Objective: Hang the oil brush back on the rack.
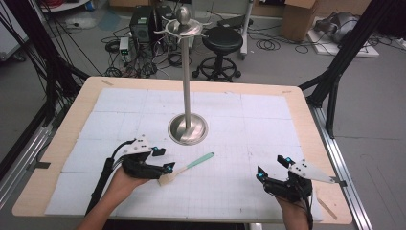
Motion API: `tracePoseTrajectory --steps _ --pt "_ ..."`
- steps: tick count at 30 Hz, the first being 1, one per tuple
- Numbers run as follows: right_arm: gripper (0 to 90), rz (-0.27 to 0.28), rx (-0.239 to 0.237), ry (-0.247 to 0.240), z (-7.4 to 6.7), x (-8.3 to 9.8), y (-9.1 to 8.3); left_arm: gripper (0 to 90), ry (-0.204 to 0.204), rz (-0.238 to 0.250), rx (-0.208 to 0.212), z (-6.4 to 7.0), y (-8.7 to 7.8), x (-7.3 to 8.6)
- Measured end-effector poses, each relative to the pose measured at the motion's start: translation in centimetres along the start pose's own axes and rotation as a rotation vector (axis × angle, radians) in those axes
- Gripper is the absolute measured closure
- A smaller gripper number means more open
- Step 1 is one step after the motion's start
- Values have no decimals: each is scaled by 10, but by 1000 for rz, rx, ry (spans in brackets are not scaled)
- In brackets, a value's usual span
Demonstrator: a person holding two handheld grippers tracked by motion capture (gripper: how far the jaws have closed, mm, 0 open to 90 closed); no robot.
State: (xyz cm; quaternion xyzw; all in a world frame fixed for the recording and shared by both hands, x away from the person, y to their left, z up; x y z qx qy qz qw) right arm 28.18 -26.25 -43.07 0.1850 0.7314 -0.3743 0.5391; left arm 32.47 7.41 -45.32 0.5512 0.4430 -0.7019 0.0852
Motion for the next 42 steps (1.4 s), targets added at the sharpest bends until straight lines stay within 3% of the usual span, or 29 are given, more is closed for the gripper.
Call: tracePoseTrajectory --steps 2,5,12,14,19,26,28,30,42 --pt "160 1 -1 5 0 -1 0 429 28 -40 3 5 10 3" --pt "160 -2 -4 2 -1 0 1 465 32 -96 -8 9 23 8" --pt "160 -6 -3 3 -1 0 1 521 67 -174 -26 15 40 20" --pt "160 -5 -5 3 -1 0 0 540 68 -181 -27 16 42 21" --pt "161 -7 -3 5 -2 1 0 605 125 -188 -44 18 43 22" --pt "161 -1 3 4 -1 -1 -1 776 211 -186 -43 26 43 23" --pt "161 -5 3 5 -1 0 -1 802 201 -196 -41 26 43 22" --pt "161 -5 1 8 -2 0 -1 812 161 -206 -46 26 43 22" --pt "163 13 4 20 0 -1 -7 822 128 -221 -50 26 43 21"
Point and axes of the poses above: each handheld gripper's, and its own axes: y roughly forward along the jaws, x roughly out of its underside, z roughly to its right, the point moved 8 cm from there along y, roughly forward along the jaws, and after that the axes turned 14 degrees about -x, right-handed, at the moved point
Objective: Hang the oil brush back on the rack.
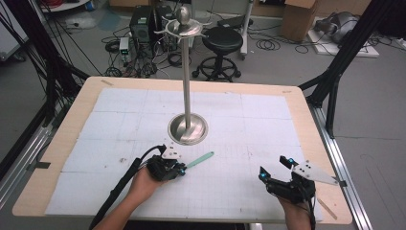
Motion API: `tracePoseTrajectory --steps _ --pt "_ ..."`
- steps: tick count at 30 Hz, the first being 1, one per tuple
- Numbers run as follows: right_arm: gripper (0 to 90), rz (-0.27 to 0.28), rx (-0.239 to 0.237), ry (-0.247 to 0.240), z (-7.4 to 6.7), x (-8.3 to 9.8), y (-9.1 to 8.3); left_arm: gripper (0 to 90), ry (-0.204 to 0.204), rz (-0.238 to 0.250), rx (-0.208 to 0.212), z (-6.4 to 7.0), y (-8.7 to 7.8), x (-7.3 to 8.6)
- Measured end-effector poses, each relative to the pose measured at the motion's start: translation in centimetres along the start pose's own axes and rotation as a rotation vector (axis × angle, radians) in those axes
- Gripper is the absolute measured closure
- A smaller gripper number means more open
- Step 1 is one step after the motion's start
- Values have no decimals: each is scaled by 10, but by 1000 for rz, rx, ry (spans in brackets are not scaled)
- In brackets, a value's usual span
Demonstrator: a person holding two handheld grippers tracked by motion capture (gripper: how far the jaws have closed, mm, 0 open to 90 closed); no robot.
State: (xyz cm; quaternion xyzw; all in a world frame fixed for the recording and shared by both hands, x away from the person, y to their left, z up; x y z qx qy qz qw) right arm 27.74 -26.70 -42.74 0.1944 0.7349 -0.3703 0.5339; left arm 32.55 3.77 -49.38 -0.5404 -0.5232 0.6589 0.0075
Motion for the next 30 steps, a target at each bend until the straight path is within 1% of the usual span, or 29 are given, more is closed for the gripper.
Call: tracePoseTrajectory --steps 2,6,11,12,16,19,22,23,25,26,27,29,30 --pt "164 0 -3 4 0 0 0 822 -7 3 2 0 0 0" --pt "166 1 -3 2 1 0 1 822 -26 39 10 -2 -7 -5" --pt "165 10 -13 11 -2 -1 0 823 -66 124 37 -3 -25 -16" --pt "165 13 -18 6 -2 -1 1 822 -80 143 43 -3 -30 -18" --pt "166 26 -44 11 -8 -5 5 822 -117 218 70 -5 -48 -24" --pt "169 37 -78 21 -14 -10 11 822 -137 268 84 -6 -60 -28" --pt "172 38 -128 32 -25 -15 22 822 -144 312 98 -4 -71 -30" --pt "175 35 -145 30 -29 -17 27 822 -142 323 101 -4 -74 -31" --pt "205 23 -182 27 -38 -21 36 821 -141 347 115 -2 -81 -33" --pt "228 21 -226 28 -47 -25 45 821 -141 357 114 -1 -84 -33" --pt "228 21 -226 28 -47 -25 45 821 -145 366 118 0 -87 -34" --pt "230 26 -256 36 -55 -31 53 821 -146 377 124 2 -92 -35" --pt "238 29 -273 40 -60 -35 58 821 -141 379 126 3 -94 -35"
Point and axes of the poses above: each handheld gripper's, and its own axes: y roughly forward along the jaws, x roughly out of its underside, z roughly to its right, the point moved 8 cm from there along y, roughly forward along the jaws, and after that the axes turned 14 degrees about -x, right-handed, at the moved point
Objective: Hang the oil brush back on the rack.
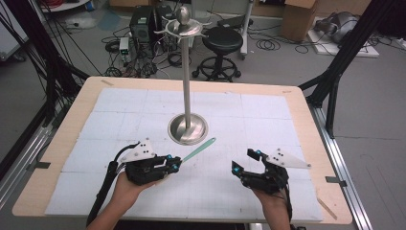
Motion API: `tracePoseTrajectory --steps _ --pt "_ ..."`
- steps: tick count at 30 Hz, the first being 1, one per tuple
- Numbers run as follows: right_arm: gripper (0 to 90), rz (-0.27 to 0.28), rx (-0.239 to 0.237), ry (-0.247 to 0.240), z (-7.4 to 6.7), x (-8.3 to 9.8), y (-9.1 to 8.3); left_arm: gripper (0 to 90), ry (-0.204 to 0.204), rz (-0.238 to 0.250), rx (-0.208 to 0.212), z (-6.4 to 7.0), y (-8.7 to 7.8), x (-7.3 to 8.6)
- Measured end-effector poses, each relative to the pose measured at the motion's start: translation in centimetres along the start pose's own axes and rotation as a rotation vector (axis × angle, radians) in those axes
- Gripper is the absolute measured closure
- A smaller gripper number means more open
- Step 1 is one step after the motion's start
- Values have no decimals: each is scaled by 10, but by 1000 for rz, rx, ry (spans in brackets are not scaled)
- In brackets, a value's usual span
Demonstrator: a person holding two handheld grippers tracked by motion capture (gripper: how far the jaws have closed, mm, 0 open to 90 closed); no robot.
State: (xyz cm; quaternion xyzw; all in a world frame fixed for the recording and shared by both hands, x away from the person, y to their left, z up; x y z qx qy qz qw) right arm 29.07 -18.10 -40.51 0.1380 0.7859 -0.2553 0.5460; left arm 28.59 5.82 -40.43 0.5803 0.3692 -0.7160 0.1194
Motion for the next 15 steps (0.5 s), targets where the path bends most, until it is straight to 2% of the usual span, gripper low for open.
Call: tracePoseTrajectory --steps 4,8,11,15 --pt "278 -2 -67 6 -13 -14 21 821 2 14 16 6 -3 -3" --pt "322 -50 -127 30 -26 -23 43 820 8 20 30 13 -5 -4" --pt "355 -67 -171 33 -35 -29 54 820 15 23 41 17 -6 -4" --pt "380 -64 -187 19 -45 -39 59 820 20 21 34 19 -6 -3"
Point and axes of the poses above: each handheld gripper's, and its own axes: y roughly forward along the jaws, x roughly out of its underside, z roughly to its right, the point moved 8 cm from there along y, roughly forward along the jaws, and after that the axes turned 14 degrees about -x, right-handed, at the moved point
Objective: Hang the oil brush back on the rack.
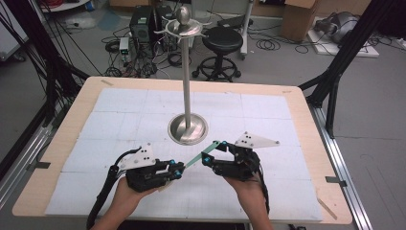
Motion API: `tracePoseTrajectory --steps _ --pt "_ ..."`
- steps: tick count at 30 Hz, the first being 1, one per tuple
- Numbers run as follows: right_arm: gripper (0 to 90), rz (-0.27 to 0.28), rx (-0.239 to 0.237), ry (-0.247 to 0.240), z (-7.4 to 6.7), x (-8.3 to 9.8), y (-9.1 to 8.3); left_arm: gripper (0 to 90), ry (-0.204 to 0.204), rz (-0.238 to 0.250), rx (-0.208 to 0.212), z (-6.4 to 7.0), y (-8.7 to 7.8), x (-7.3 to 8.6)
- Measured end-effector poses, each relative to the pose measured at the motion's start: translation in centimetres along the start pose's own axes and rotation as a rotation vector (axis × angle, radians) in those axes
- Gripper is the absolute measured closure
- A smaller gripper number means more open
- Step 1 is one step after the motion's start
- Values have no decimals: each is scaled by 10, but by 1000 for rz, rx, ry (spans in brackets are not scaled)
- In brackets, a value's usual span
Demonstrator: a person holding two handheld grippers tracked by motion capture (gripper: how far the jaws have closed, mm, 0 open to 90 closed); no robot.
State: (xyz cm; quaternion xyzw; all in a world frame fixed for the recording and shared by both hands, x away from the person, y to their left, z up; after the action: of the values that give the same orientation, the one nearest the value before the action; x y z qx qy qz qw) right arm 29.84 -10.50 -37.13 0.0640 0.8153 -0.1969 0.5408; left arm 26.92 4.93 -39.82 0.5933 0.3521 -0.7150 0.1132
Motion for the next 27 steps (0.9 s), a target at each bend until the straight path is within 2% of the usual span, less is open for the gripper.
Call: tracePoseTrajectory --steps 6,11,14,17,19,21,22,24,26,27 --pt "427 20 -25 -13 -12 -12 3 819 3 -1 1 4 0 1" --pt "549 58 -64 31 -19 -20 4 818 11 0 -2 7 2 1" --pt "627 62 -94 21 -24 -23 5 817 15 0 2 9 3 2" --pt "791 59 -122 11 -30 -25 4 816 29 -4 23 13 5 3" --pt "820 55 -157 -6 -35 -26 6 819 32 -6 31 15 6 3" --pt "826 51 -174 -33 -40 -27 7 818 28 4 68 18 6 2" --pt "828 51 -188 -51 -43 -28 7 805 31 16 82 19 5 2" --pt "828 62 -225 -76 -48 -31 5 614 15 20 104 17 3 0" --pt "829 83 -272 -91 -51 -35 2 557 13 38 122 16 0 -2" --pt "829 85 -292 -93 -52 -37 0 550 7 47 145 17 -2 -3"
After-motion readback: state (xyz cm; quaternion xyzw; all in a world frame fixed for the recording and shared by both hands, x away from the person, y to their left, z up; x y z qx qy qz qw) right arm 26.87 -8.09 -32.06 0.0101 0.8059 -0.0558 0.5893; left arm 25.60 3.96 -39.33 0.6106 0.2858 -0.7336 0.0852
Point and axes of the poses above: each handheld gripper's, and its own axes: y roughly forward along the jaws, x roughly out of its underside, z roughly to its right, the point moved 8 cm from there along y, roughly forward along the jaws, and after that the axes turned 14 degrees about -x, right-handed, at the moved point
